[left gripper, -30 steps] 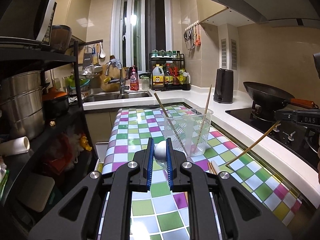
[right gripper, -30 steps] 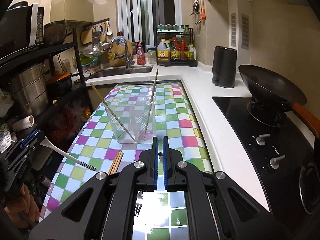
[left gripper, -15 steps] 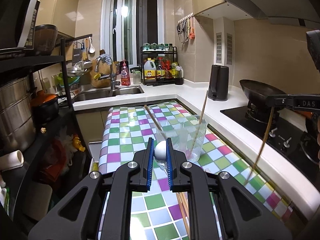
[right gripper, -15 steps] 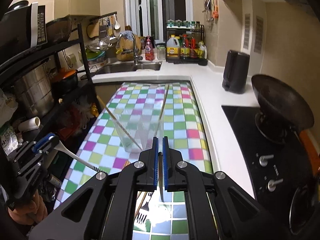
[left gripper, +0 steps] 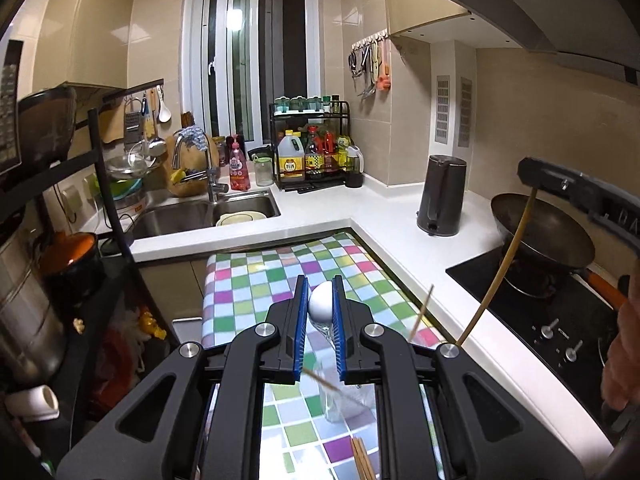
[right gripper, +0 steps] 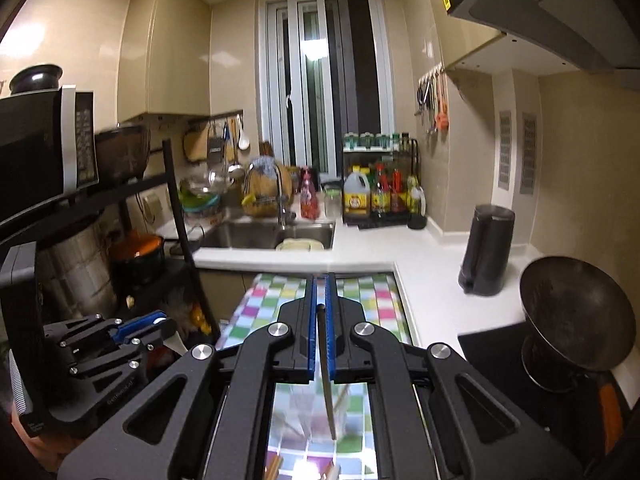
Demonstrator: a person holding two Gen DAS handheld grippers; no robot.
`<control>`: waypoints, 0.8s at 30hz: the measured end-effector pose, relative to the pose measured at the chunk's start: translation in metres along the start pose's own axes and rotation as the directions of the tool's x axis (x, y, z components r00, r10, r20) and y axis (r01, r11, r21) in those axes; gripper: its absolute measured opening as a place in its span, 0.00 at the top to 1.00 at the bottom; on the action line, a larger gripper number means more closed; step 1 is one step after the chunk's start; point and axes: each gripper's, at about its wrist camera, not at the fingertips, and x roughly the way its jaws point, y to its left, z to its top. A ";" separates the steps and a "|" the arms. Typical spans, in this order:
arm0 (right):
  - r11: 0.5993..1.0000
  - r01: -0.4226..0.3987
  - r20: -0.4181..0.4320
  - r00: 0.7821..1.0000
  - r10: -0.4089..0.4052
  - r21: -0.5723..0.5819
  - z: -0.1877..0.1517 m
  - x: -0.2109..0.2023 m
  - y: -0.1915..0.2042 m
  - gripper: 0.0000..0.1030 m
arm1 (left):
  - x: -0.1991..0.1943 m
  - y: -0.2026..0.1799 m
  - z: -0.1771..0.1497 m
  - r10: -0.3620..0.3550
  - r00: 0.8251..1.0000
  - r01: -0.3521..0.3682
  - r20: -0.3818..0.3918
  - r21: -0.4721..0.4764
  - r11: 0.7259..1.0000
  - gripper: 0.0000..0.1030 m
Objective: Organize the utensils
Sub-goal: 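Open both tools to drop the spoon and chopstick into the container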
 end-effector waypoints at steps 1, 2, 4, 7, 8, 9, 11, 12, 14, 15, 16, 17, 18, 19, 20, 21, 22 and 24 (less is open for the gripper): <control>1.000 -0.007 0.011 1.000 0.006 0.010 0.001 0.009 -0.001 0.96 | 0.008 -0.001 0.004 0.005 1.000 -0.005 -0.005 0.006 1.000 0.89; 1.000 -0.016 0.017 1.000 0.016 0.020 0.000 0.016 -0.001 0.96 | 0.013 -0.001 0.007 0.011 1.000 -0.011 -0.007 0.006 1.000 0.89; 0.999 -0.020 0.005 1.000 0.020 0.038 -0.004 0.036 -0.003 0.96 | 0.035 -0.004 0.010 0.014 0.999 -0.013 -0.045 0.017 1.000 0.89; 0.999 -0.012 -0.002 1.000 0.012 0.046 -0.016 0.061 -0.005 0.96 | 0.068 -0.003 0.009 -0.003 0.993 0.005 -0.118 0.015 1.000 0.89; 0.998 -0.019 -0.013 1.000 0.020 0.054 -0.020 0.070 -0.007 0.96 | 0.080 -0.004 0.006 -0.010 0.989 0.012 -0.147 0.019 1.000 0.89; 0.998 -0.027 -0.027 0.999 0.029 0.063 -0.026 0.077 -0.009 0.96 | 0.090 -0.003 0.006 -0.015 0.985 0.018 -0.170 0.018 1.000 0.89; 0.997 -0.021 -0.054 0.998 0.025 0.068 -0.038 0.092 -0.010 0.96 | 0.110 -0.003 -0.002 -0.033 0.974 0.038 -0.222 0.017 0.999 0.89; 0.997 -0.029 -0.072 0.997 0.034 0.074 -0.045 0.099 -0.012 0.96 | 0.121 -0.003 -0.008 -0.047 0.966 0.052 -0.255 0.013 0.999 0.89; 0.993 -0.046 -0.110 0.992 0.057 0.106 -0.058 0.113 -0.018 0.96 | 0.135 -0.004 -0.017 -0.061 0.953 0.066 -0.296 0.006 0.998 0.89; 0.992 -0.050 -0.127 0.990 0.065 0.119 -0.064 0.117 -0.020 0.96 | 0.141 -0.004 -0.022 -0.068 0.946 0.073 -0.318 0.005 0.997 0.89; 0.989 -0.059 -0.147 0.986 0.079 0.135 -0.070 0.123 -0.022 0.96 | 0.146 -0.005 -0.026 -0.074 0.938 0.080 -0.338 0.005 0.997 0.89; 0.987 -0.065 -0.161 0.983 0.088 0.146 -0.075 0.127 -0.023 0.96 | 0.151 -0.006 -0.030 -0.080 0.932 0.088 -0.354 0.005 0.996 0.89; 0.987 -0.066 -0.178 0.980 0.093 0.150 -0.080 0.131 -0.024 0.96 | 0.155 -0.007 -0.034 -0.090 0.925 0.098 -0.370 0.003 0.995 0.89; 0.987 -0.065 -0.194 0.977 0.093 0.146 -0.085 0.134 -0.024 0.96 | 0.158 -0.008 -0.037 -0.097 0.918 0.106 -0.384 0.001 0.994 0.89; 0.987 -0.067 -0.208 0.973 0.097 0.146 -0.090 0.137 -0.024 0.96 | 0.161 -0.009 -0.039 -0.101 0.913 0.110 -0.395 -0.001 0.994 0.89; 0.986 -0.072 -0.223 0.969 0.105 0.149 -0.094 0.140 -0.024 0.96 | 0.163 -0.011 -0.041 -0.106 0.909 0.115 -0.404 -0.001 0.993 0.89; 0.986 -0.074 -0.234 0.966 0.108 0.150 -0.097 0.142 -0.024 0.96 | 0.166 -0.012 -0.044 -0.109 0.903 0.119 -0.416 -0.001 0.993 0.89; 0.987 -0.080 -0.266 0.957 0.114 0.138 -0.103 0.147 -0.021 0.96 | 0.170 -0.015 -0.047 -0.114 0.894 0.125 -0.434 -0.002 0.992 0.89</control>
